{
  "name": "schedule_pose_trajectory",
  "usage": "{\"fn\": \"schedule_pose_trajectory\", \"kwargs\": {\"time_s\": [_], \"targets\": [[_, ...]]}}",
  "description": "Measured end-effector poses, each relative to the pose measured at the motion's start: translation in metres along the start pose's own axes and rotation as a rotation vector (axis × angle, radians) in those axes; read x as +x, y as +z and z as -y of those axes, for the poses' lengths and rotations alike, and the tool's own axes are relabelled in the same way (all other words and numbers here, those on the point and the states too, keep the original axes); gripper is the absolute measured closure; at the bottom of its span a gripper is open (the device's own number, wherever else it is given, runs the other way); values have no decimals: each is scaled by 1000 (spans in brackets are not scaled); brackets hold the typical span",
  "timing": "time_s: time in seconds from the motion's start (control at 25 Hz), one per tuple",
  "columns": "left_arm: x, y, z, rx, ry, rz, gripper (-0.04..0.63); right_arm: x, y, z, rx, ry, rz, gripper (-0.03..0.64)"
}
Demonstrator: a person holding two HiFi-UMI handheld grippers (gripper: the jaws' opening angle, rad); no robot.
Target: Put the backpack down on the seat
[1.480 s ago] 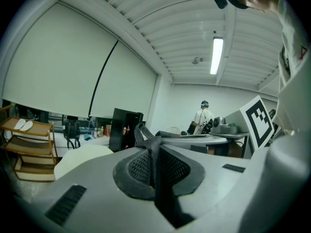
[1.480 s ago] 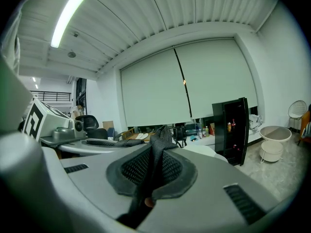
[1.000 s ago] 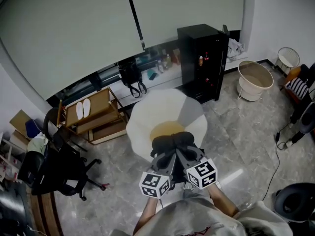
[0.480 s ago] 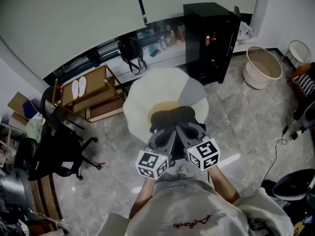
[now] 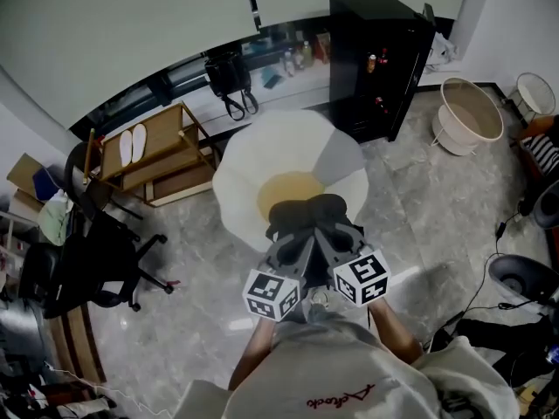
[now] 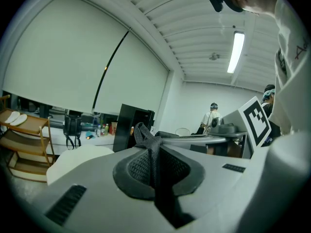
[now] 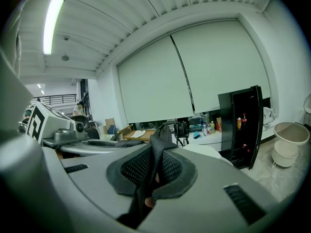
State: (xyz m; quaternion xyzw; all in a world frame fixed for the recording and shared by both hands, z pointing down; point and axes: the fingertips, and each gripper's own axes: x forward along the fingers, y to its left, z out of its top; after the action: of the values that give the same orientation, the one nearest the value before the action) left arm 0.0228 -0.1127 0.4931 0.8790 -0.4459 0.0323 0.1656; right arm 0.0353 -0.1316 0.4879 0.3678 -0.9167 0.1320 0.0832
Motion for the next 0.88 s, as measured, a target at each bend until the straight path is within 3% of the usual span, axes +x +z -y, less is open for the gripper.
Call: {"fn": "schedule_pose_trajectory", "kwargs": {"time_s": [0.44, 0.88], "targets": [[17, -1, -47, -32, -11, -18, 550, 49, -3, 11, 12, -16, -31, 577], [60, 46, -147, -30, -32, -6, 549, 154, 40, 40, -4, -32, -31, 577]]}}
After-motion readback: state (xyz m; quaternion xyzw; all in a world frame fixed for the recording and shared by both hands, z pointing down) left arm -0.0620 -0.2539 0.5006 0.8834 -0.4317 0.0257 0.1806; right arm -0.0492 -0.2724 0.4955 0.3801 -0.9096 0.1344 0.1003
